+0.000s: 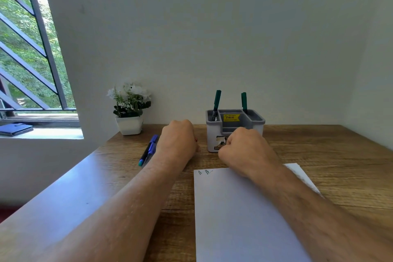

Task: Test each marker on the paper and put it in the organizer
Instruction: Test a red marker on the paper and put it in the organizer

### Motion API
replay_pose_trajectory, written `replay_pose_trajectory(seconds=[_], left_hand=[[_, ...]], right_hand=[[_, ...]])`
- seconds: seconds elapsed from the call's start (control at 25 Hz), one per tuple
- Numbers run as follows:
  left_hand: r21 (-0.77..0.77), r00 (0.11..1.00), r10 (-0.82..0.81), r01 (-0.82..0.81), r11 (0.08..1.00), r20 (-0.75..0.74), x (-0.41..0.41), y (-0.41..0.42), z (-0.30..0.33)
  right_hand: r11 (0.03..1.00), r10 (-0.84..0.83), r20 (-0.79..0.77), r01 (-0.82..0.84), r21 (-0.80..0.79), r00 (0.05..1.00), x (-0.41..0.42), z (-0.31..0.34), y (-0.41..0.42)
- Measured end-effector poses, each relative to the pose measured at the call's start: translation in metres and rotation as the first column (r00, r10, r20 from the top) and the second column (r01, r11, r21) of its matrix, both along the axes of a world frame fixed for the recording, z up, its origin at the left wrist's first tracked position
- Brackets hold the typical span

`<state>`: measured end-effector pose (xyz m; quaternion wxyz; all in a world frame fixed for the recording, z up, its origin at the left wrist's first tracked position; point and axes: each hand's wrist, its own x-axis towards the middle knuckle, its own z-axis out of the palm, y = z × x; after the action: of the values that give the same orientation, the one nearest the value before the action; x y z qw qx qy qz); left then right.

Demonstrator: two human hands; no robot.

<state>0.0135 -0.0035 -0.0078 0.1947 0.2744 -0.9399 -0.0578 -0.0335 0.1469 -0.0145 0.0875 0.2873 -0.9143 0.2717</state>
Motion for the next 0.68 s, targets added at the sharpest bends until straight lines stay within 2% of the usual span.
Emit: replay_pose_trajectory(seconds=[0.24,0.36,0.44,0.52,0.6,0.68], left_hand=[[-0.031,0.994,0.065,-0.062,0.998,0.088,-0.003,0.003,-0.003],[0.045,0.998,0.066,-0.067,0.997,0.015,-0.004,0.005,-0.004],[0.125,0.993,0.052,-0.039,0.991,-0.102,-0.002,0.006,-0.001],[0.184,0.952,0.032,0.026,0.983,-0.305,0.003,0.009,0.006],[0.189,0.860,-0.022,0.137,0.973,-0.509,0.006,0.015,0.012],[0.170,0.757,-0.093,0.262,0.950,-0.647,0.009,0.023,0.016]], right_hand=[[1.000,0.004,-0.005,-0.004,-0.008,1.000,0.002,0.001,0.001],[1.000,0.011,-0.007,-0.011,-0.011,1.000,0.002,0.000,0.001],[1.000,0.018,-0.024,-0.018,-0.020,1.000,0.001,0.000,0.001],[0.999,0.027,-0.047,-0.029,-0.043,0.999,0.001,0.001,0.002],[0.994,0.039,-0.092,-0.048,-0.102,0.995,0.002,0.002,0.002],[0.974,0.040,-0.182,-0.079,-0.213,0.983,0.003,0.002,0.002]])
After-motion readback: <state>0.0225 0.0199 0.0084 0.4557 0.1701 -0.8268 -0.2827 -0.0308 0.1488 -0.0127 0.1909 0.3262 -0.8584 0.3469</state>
